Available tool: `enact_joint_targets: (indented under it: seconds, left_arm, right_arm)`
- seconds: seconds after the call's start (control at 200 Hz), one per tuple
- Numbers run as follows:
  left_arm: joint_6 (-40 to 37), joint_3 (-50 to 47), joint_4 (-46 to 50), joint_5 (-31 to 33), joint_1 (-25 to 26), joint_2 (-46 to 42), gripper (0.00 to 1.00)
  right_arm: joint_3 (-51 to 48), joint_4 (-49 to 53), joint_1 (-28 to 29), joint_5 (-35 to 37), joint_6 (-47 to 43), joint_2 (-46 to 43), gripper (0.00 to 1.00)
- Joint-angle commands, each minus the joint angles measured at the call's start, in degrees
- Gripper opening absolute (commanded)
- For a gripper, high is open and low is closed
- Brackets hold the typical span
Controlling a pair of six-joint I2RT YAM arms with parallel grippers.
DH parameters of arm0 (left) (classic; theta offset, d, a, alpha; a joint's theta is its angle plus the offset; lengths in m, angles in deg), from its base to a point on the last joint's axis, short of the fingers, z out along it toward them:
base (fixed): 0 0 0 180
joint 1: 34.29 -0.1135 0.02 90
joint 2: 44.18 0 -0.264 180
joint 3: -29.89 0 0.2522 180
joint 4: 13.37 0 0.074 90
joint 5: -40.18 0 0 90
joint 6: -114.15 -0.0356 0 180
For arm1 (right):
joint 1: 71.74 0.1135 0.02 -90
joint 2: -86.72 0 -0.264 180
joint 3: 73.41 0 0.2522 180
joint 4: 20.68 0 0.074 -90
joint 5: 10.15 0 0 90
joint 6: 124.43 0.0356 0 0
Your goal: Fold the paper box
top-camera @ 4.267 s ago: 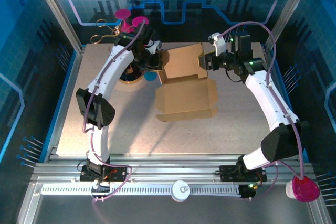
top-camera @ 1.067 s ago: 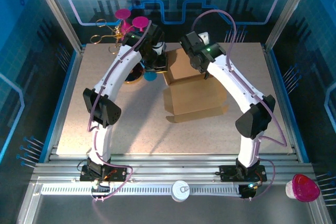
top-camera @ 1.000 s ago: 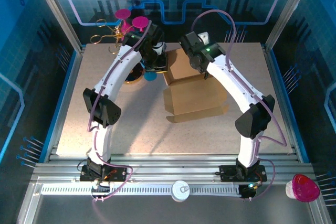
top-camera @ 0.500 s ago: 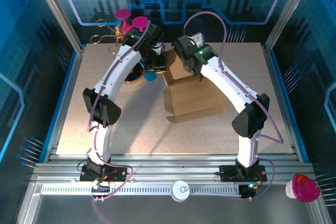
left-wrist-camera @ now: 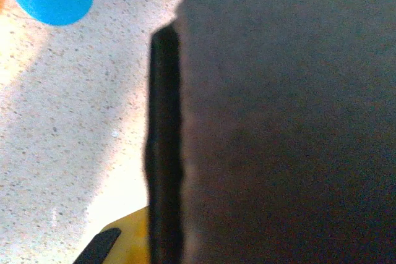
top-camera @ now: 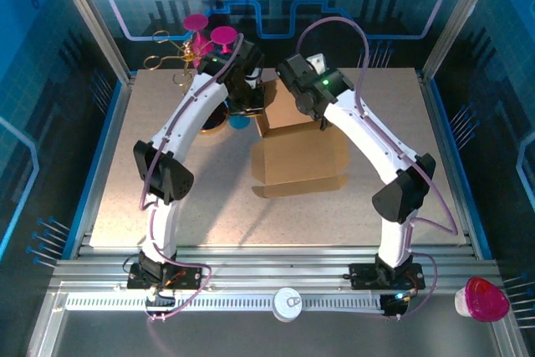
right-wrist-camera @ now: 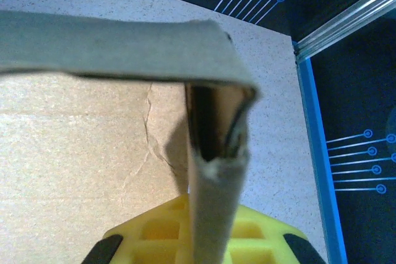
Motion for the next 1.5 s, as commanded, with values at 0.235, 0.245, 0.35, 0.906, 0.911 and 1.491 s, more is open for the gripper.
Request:
enact_joint_targets:
  seconds: [0.235, 0.245, 0.35, 0.906, 0.911, 1.491]
  left_arm:
    - [0.6, -8.0, -2.3, 24.2, 3.3, -3.9, 0.00]
    - [0.9, -8.3, -2.5, 24.6, 3.2, -4.0, 0.00]
    - [2.2, -9.6, -2.8, 26.4, 3.3, -4.5, 0.00]
    - [3.8, -10.8, -7.5, 9.9, 1.8, -9.9, 0.62]
    - [3.9, -10.7, -7.5, 9.7, 1.7, -10.0, 0.62]
    - [8.4, -18.5, -9.9, 1.4, -1.3, -22.7, 0.70]
  right_arm:
    - [2.8, 7.6, 3.4, 4.2, 12.3, 1.0, 0.00]
    - [2.8, 7.6, 3.4, 4.2, 12.5, 1.0, 0.00]
    - [2.8, 8.5, 3.4, 4.2, 14.8, 1.4, 0.00]
    - [-1.3, 5.0, 2.7, 2.1, 14.8, -0.7, 0.00]
    - [-1.3, 4.9, 2.7, 2.0, 14.8, -0.7, 0.00]
    - [-10.4, 0.9, -7.0, -7.8, 17.3, -6.7, 0.00]
